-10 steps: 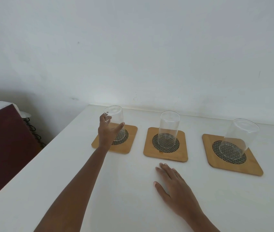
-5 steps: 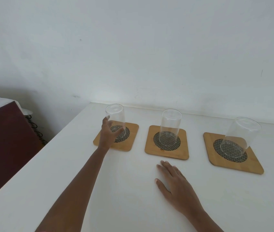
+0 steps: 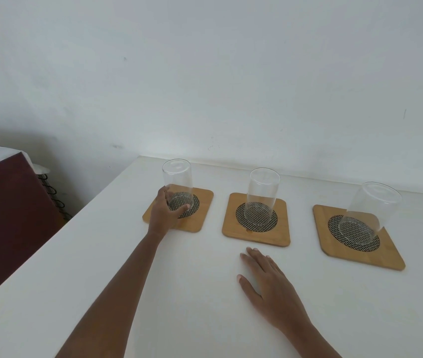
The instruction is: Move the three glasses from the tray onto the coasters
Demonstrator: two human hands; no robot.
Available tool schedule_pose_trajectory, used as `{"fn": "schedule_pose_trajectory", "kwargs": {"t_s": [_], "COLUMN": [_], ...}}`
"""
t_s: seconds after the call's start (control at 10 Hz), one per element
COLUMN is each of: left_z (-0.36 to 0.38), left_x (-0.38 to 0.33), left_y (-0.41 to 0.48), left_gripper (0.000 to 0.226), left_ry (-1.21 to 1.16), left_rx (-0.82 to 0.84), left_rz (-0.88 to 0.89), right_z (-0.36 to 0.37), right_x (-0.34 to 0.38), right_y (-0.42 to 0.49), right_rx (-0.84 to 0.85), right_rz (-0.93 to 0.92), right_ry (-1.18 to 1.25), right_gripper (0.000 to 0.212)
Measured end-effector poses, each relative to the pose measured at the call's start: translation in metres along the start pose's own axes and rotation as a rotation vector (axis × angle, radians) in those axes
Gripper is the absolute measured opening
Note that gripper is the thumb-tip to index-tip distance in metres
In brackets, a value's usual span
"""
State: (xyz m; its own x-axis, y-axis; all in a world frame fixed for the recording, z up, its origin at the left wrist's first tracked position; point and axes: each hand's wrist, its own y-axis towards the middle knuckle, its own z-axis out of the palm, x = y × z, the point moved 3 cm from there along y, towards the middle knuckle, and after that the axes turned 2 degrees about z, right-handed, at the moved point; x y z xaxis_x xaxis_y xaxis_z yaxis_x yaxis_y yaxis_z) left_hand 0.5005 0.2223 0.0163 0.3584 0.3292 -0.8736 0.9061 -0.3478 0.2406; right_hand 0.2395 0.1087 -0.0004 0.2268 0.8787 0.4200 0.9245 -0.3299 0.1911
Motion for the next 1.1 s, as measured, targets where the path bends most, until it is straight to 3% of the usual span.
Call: {"fn": "schedule_pose_trajectory", "kwargs": {"t_s": [0.6, 1.0, 1.1], "left_z": [0.001, -0.001, -0.001], "left_x": [0.001, -0.001, -0.008], "left_y": [0.000, -0.027, -0.049], "left_gripper": [0.076, 0.097, 0.092], "left_ry": [0.021, 0.054, 0.109], "left_rx": [-0.024, -0.077, -0.096], "left_rz": [-0.016, -0.107, -0.053], "right_z": [0.000, -0.003, -0.004], "right_x": [0.000, 0.002, 0.002], "right_y": [0.001, 0.000, -0.002], "right_rx": [0.001, 0.012, -0.002], "right_rz": [-0.005, 0.026, 0.057], "right_ry": [-0.003, -0.004, -0.006], "right_gripper": [0.047, 0.046, 0.045]}}
